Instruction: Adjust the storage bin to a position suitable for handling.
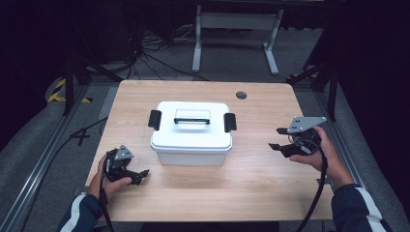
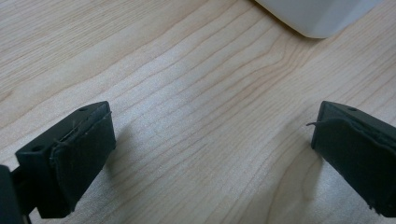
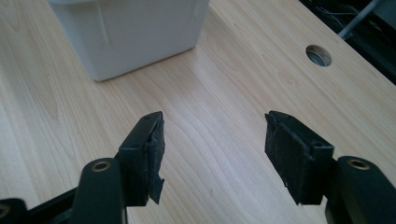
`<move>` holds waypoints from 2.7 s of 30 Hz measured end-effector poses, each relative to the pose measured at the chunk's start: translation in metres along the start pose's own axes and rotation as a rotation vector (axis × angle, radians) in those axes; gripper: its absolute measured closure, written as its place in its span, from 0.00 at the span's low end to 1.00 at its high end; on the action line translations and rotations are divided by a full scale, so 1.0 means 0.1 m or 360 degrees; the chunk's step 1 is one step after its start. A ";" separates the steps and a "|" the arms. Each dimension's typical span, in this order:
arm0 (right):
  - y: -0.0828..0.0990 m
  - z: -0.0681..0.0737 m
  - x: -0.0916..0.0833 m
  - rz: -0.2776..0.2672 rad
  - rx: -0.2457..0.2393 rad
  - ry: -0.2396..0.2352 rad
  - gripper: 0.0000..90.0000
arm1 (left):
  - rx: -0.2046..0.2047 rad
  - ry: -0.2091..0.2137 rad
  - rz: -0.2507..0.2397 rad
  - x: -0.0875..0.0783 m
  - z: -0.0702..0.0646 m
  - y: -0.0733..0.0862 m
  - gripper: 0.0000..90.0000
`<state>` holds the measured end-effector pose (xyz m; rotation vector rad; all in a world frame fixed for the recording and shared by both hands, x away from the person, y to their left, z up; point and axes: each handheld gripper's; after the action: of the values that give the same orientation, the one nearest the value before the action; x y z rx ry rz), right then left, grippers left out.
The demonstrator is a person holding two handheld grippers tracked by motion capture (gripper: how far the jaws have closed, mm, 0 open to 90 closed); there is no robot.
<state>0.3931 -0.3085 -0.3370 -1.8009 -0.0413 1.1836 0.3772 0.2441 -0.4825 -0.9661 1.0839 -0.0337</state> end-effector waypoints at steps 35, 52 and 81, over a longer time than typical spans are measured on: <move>-1.52 0.50 0.36 0.0159 -0.0459 -0.0112 0.43 | 0.0000 0.0001 -0.0002 0.00 0.00 0.00 0.00; -1.95 0.89 0.81 0.0336 -0.0695 -0.0226 0.52 | 0.0008 -0.0002 -0.0003 0.00 0.00 0.00 0.00; -2.14 1.12 1.18 0.0417 -0.0912 -0.0285 0.93 | 0.0003 -0.0021 0.0007 -0.01 -0.01 0.00 0.01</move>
<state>0.4668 -0.0570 -0.2759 -2.2348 -0.2805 1.6380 0.3762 0.2441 -0.4819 -0.9612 1.0738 -0.0248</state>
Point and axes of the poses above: each handheld gripper's, and its own axes: x roughly forward along the jaws, y roughly out of its underside, z roughly to its left, and after that the axes turned 11 degrees about x, right-handed
